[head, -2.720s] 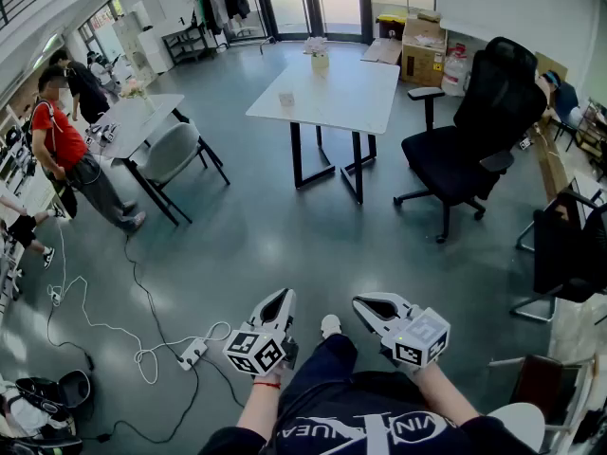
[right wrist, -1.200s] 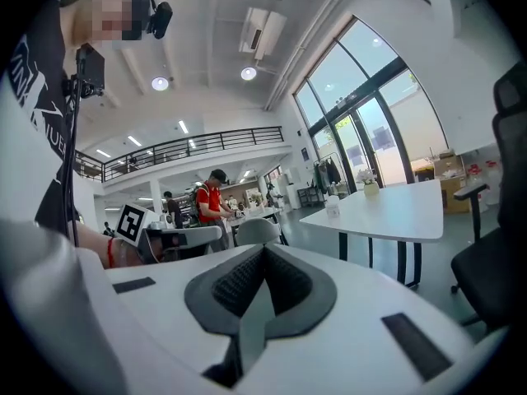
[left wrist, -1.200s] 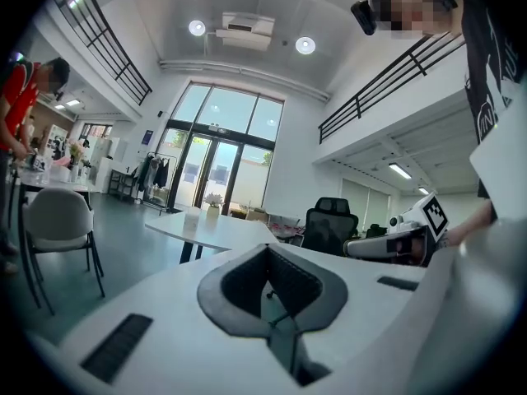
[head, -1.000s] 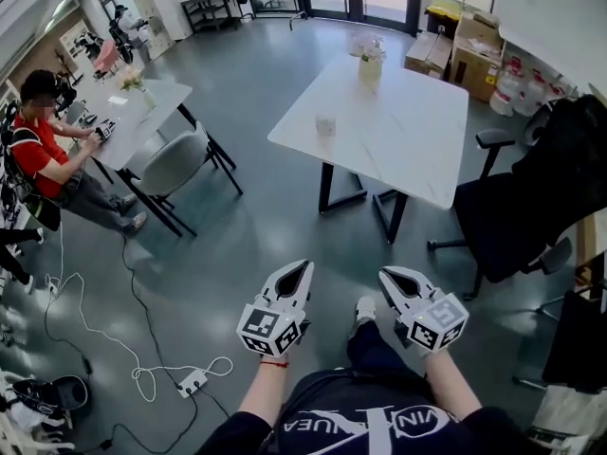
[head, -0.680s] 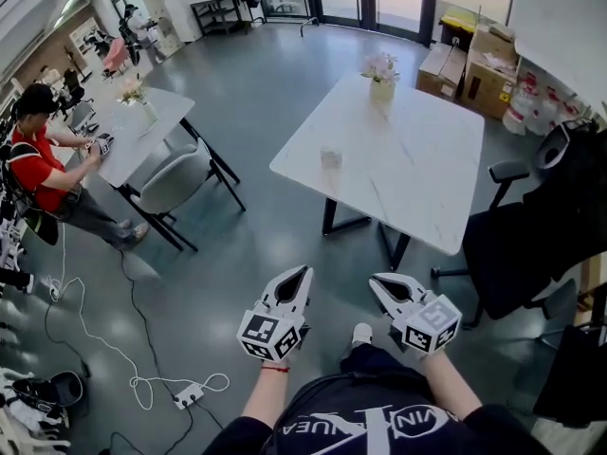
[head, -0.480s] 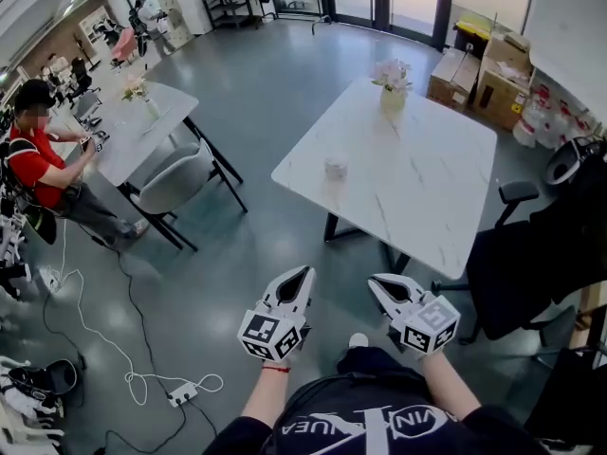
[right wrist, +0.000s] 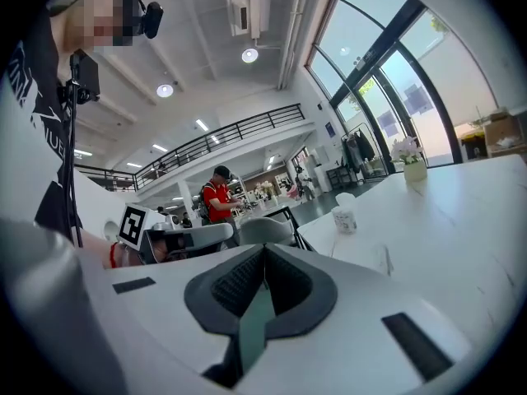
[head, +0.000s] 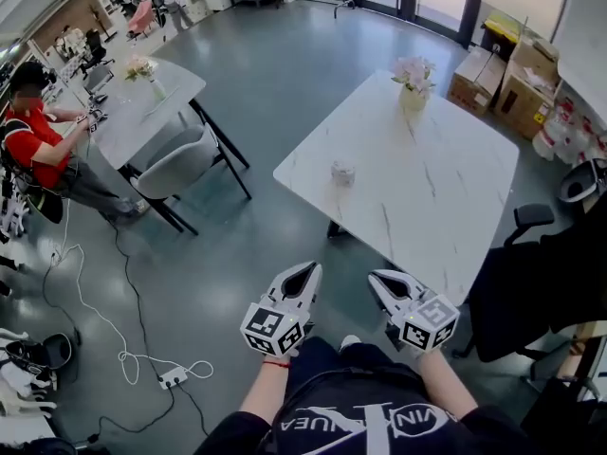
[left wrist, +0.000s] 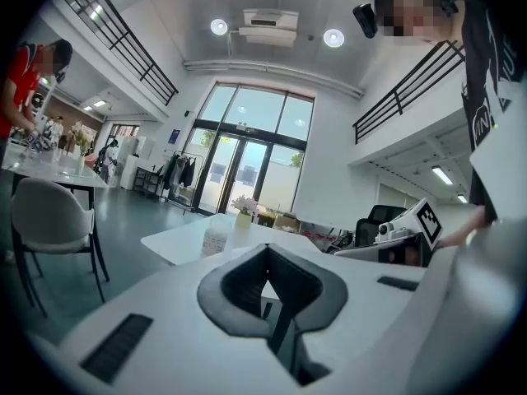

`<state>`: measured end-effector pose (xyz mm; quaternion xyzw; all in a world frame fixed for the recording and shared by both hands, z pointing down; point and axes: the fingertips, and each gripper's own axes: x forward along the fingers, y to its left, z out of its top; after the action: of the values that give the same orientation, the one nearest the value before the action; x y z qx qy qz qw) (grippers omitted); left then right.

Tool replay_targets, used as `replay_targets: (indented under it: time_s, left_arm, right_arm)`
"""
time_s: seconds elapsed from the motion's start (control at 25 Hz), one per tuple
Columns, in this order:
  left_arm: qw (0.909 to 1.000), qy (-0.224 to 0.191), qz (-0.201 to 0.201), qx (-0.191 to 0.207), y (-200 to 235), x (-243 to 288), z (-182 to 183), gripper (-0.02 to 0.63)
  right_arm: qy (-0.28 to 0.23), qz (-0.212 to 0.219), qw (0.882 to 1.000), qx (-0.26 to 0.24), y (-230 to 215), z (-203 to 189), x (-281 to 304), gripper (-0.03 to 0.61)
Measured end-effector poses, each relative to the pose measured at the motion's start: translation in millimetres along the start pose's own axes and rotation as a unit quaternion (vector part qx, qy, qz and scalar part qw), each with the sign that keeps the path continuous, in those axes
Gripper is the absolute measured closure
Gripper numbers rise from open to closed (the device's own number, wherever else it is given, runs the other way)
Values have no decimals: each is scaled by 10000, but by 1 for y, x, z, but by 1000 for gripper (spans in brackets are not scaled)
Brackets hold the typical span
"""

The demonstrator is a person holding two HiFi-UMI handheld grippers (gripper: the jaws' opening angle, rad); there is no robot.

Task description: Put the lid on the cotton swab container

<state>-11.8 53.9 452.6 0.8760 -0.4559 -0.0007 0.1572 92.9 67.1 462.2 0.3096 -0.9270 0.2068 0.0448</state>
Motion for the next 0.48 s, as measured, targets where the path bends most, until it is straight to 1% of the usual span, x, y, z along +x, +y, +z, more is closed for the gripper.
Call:
replay_targets:
  time_s: [0.16,0.32,0.48]
  left_arm:
    - [9998,132,68,-91,12,7,-9,609]
    - [9995,241,86,-179,31,33,-18,609]
    - [9989,363,-116,-266,43,77,-20,609]
  right_arm:
    - [103,66,9998,143,-10,-8,10,575]
    - [166,64,9997,149,-33,-5,27,575]
    - [276,-119,9994,158,-69,5,37,575]
